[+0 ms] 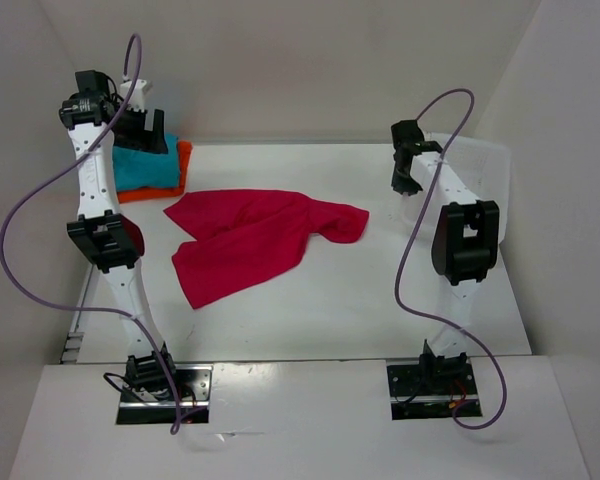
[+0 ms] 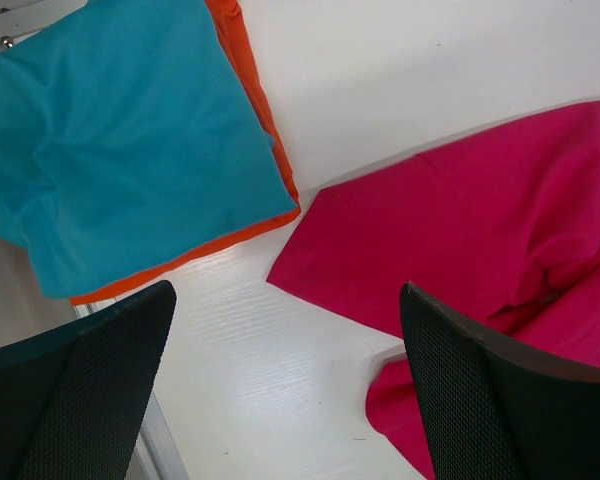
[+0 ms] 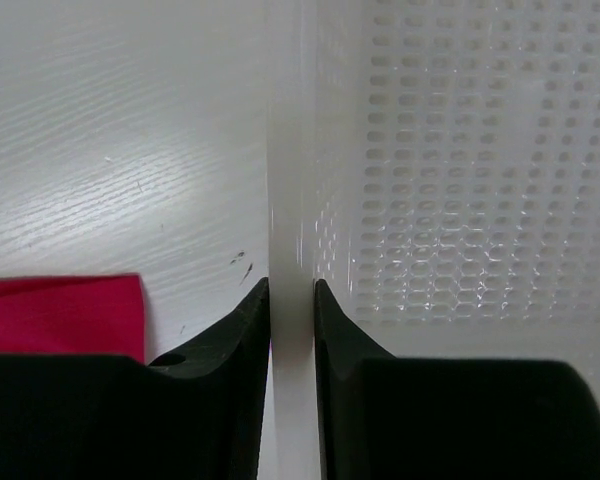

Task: Fold and stack the t-shirts
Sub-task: Move the tshirt to the center of the board, then flatten out the tshirt

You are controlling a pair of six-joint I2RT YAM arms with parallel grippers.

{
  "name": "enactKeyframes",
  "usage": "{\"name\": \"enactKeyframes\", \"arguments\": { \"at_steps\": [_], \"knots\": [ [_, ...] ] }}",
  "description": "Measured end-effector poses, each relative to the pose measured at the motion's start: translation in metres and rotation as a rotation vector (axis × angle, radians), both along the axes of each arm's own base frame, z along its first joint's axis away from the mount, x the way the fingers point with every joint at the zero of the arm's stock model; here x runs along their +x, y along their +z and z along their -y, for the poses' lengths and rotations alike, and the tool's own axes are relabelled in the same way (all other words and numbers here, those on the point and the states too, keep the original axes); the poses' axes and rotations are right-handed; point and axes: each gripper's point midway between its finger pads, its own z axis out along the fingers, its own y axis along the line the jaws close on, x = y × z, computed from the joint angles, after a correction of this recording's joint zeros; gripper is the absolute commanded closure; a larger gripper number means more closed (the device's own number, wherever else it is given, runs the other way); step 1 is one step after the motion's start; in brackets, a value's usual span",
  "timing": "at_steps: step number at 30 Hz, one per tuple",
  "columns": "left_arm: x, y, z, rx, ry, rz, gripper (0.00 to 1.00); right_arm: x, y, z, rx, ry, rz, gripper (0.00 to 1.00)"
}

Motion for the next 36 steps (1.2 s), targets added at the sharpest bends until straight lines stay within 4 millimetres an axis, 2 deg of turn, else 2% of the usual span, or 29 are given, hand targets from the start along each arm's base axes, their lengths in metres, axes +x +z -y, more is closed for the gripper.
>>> {"name": "enactKeyframes", "arguments": {
  "at_steps": [10,18,20,21,22,23,24,25,26,27,30,33,34,36],
  "knots": [
    [-0.001,0.003,0.000,0.001,0.000,0.006,0.01,0.008,0.001,-0.006,-0.024,0.125,0.003,1.00],
    [-0.001,0.005,0.000,0.000,-0.002,0.010,0.01,0.015,0.003,-0.003,-0.031,0.185,0.038,1.00],
    [-0.001,0.005,0.000,0.000,-0.002,0.010,0.01,0.015,0.003,-0.002,-0.038,0.193,0.037,0.90],
    [-0.001,0.005,0.000,0.000,-0.001,0.010,0.01,0.015,0.004,-0.001,-0.044,0.197,0.037,0.78],
    [-0.002,0.005,-0.001,-0.001,0.000,0.010,0.01,0.015,0.004,0.000,-0.051,0.198,0.036,0.42],
    [-0.002,0.005,-0.001,-0.001,0.000,0.010,0.01,0.015,0.004,0.001,-0.060,0.198,0.035,0.33],
    [-0.002,0.005,-0.001,-0.001,0.001,0.010,0.01,0.014,0.002,0.004,-0.076,0.197,0.030,0.30],
    [-0.002,0.005,-0.001,-0.001,0.001,0.010,0.01,0.011,0.000,0.008,-0.092,0.194,0.018,0.17],
    [-0.002,0.005,-0.001,-0.001,0.000,0.009,0.01,0.009,-0.003,0.011,-0.106,0.183,0.007,0.11],
    [-0.002,0.004,-0.001,-0.002,0.001,0.006,0.01,0.005,-0.005,0.016,-0.129,0.169,-0.008,0.00],
    [-0.003,0.001,-0.001,-0.004,-0.001,-0.002,0.01,0.001,0.002,0.022,-0.173,0.141,-0.006,0.00],
    [-0.005,0.002,0.001,-0.010,-0.012,-0.005,0.01,-0.004,0.035,0.017,-0.238,0.122,0.052,0.00],
    [-0.007,0.003,0.003,-0.011,-0.024,-0.006,0.01,-0.005,0.051,0.008,-0.255,0.131,0.087,0.00],
    [-0.016,0.008,0.010,-0.001,-0.073,-0.008,0.01,-0.012,0.090,-0.026,-0.287,0.174,0.178,0.00]
  ]
}}
